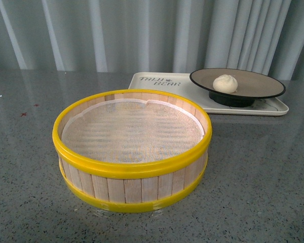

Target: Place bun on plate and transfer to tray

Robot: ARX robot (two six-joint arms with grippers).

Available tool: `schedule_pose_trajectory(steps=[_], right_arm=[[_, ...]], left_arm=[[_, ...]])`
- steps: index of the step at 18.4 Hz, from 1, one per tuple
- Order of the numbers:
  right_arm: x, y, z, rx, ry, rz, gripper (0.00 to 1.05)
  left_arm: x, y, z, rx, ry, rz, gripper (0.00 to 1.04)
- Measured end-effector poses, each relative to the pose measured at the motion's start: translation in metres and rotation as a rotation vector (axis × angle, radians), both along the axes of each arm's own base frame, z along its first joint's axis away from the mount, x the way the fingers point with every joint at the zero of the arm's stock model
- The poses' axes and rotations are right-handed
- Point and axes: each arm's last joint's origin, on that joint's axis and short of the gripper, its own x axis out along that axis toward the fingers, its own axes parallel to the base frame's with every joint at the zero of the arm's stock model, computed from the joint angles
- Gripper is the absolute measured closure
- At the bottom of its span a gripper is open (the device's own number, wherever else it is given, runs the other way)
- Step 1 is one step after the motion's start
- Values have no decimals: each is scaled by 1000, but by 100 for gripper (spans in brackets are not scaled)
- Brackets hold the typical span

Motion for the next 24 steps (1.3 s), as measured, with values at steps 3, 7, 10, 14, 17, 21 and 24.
schedule_pose_trajectory(steps=[3, 7, 10, 14, 17, 21, 24], right_arm=[[0, 0, 0, 0, 0, 0, 103], [0, 0, 0, 0, 0, 0, 67], [0, 0, 0, 0, 0, 0, 42], [0, 0, 0, 0, 0, 0, 9], [0, 0, 0, 1, 0, 0, 9], [0, 0, 0, 0, 0, 0, 9], [0, 0, 0, 1, 0, 0, 9]], left_arm=[[0, 0, 0, 0, 0, 0, 7], [0, 0, 0, 0, 0, 0, 7], [0, 0, 0, 0, 0, 0, 7], [0, 0, 0, 0, 0, 0, 7], [0, 0, 0, 0, 0, 0, 7], [0, 0, 0, 0, 0, 0, 7], [0, 0, 0, 0, 0, 0, 7]])
